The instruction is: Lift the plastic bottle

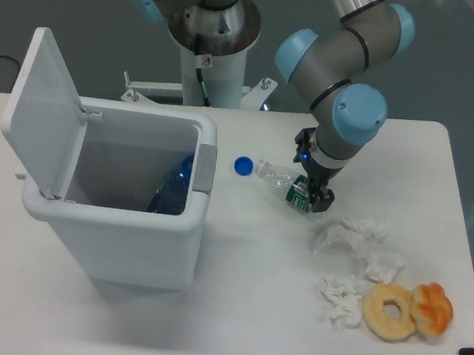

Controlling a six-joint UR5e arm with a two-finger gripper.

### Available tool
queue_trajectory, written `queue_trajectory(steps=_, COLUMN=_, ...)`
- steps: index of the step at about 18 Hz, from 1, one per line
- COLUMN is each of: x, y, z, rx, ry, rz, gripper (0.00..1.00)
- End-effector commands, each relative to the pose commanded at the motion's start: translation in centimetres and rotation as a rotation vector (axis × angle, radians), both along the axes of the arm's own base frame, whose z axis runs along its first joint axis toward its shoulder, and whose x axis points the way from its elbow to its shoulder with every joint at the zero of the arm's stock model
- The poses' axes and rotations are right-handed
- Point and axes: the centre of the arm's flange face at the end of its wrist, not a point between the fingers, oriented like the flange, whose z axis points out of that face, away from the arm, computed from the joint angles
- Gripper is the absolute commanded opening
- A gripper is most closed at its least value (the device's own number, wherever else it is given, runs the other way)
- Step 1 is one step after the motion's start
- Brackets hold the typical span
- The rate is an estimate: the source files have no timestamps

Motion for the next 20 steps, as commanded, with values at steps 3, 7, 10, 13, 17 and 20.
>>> queue_trajectory(steps=3, x=0.0, y=0.2, z=0.0, rx=0.005, ry=0.004, rz=-0.001, gripper=1.0)
queue_trajectory(steps=7, x=-1.0, y=0.8, z=-1.3, rx=0.032, ry=0.041, rz=0.008, gripper=1.0)
queue_trajectory(steps=10, x=-1.3, y=1.1, z=-2.2, rx=0.052, ry=0.037, rz=0.011, gripper=1.0)
queue_trajectory(steps=13, x=-1.2, y=1.0, z=-2.7, rx=0.05, ry=0.033, rz=0.004, gripper=1.0)
queue_trajectory(steps=17, x=-0.9, y=0.5, z=-3.4, rx=0.042, ry=0.02, rz=-0.011, gripper=1.0)
queue_trajectory(steps=20, x=-0.9, y=0.3, z=-3.7, rx=0.008, ry=0.028, rz=-0.024, gripper=1.0)
